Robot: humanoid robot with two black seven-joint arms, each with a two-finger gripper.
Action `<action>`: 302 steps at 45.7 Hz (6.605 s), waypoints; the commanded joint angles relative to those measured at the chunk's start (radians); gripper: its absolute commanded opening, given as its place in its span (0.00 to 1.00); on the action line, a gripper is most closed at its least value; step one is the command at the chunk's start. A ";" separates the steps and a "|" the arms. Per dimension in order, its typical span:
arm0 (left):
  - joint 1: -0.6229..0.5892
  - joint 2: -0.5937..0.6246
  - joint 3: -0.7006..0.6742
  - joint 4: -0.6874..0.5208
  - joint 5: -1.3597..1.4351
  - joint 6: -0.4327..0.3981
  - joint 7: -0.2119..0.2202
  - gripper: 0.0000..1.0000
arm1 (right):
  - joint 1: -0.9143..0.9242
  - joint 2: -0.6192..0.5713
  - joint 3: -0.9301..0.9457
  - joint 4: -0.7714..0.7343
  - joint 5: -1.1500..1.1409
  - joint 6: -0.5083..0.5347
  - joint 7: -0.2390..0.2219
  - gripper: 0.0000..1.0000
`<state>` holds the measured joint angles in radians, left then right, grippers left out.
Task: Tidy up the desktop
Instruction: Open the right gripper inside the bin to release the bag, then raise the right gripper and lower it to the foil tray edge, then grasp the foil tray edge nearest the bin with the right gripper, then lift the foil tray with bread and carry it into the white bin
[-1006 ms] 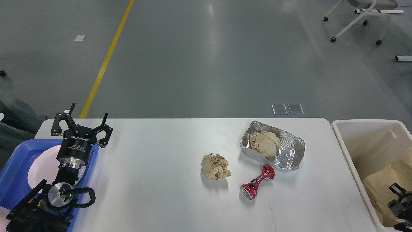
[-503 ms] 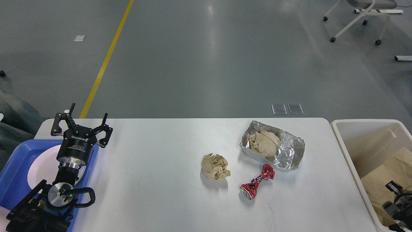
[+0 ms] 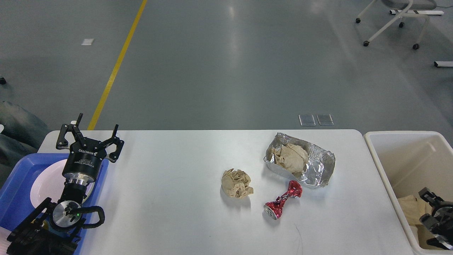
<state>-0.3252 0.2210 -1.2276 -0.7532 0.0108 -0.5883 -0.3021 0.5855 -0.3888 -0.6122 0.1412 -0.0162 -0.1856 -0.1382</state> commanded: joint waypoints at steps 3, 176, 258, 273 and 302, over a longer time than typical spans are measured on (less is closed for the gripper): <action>0.000 0.000 0.000 0.000 0.000 -0.001 0.000 0.96 | 0.106 -0.090 -0.001 0.119 -0.060 0.043 0.000 1.00; 0.000 0.000 -0.001 0.000 0.000 -0.001 0.000 0.96 | 0.530 0.219 -0.282 0.454 0.163 0.338 -0.054 0.96; 0.000 0.000 -0.001 0.000 0.000 -0.001 0.001 0.96 | 1.152 -0.288 -0.380 1.175 0.245 0.365 -0.063 0.00; 0.000 0.000 -0.001 0.000 0.000 0.001 0.001 0.96 | 1.629 -0.138 -0.853 1.463 0.236 0.385 -0.063 0.00; 0.000 0.000 0.000 0.000 0.000 -0.001 0.000 0.96 | 1.507 -0.383 -0.965 1.338 0.229 0.377 -0.063 0.00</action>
<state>-0.3252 0.2209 -1.2278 -0.7532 0.0108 -0.5885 -0.3018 2.2021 -0.6952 -1.5636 1.5577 0.2138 0.2392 -0.2028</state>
